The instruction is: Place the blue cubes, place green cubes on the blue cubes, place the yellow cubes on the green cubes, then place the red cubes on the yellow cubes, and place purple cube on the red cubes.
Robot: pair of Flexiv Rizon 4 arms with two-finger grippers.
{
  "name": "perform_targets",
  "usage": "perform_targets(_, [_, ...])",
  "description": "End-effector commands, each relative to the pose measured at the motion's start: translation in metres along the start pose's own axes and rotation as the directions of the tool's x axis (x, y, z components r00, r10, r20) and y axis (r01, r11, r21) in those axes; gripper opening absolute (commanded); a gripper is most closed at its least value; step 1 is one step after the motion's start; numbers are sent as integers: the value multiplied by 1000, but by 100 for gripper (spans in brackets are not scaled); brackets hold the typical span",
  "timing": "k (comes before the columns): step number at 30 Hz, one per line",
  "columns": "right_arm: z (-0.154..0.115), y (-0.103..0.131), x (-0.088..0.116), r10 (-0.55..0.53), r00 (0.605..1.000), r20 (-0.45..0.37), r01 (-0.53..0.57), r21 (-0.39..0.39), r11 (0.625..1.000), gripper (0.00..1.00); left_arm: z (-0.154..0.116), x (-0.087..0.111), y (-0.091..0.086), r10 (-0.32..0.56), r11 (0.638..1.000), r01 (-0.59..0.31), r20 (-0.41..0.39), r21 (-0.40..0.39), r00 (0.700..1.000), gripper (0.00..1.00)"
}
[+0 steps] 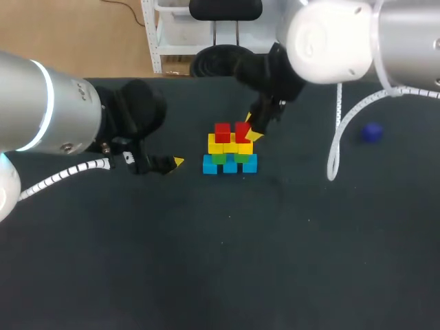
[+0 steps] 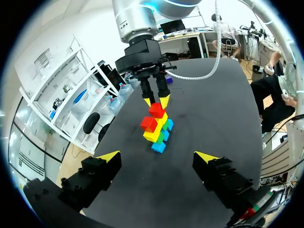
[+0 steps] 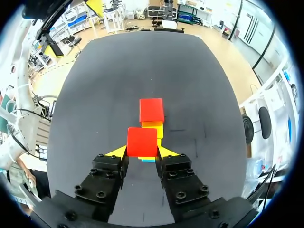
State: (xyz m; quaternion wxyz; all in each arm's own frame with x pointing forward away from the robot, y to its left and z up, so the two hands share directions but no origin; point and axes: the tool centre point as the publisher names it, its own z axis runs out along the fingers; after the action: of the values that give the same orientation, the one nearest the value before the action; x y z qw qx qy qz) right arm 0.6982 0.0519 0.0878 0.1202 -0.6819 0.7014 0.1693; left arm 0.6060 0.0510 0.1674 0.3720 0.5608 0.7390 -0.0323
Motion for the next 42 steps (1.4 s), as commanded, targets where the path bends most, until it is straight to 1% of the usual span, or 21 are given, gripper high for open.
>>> perform_targets(1, [2,-1,0,3,1000,0,-3,4,1000,0,1,0,-1,-1,1000,1,-1,-6,1000,100])
perform_targets(22, [6,-8,-1,7,1000,16,-8,15,1000,0,1,0,-1,-1,1000,1,-1,-6,1000,100])
perform_targets(42, [8,-11,-5,2,1000,11,-3,13,1000,0,1,0,-1,-1,1000,1,-1,-6,1000,100])
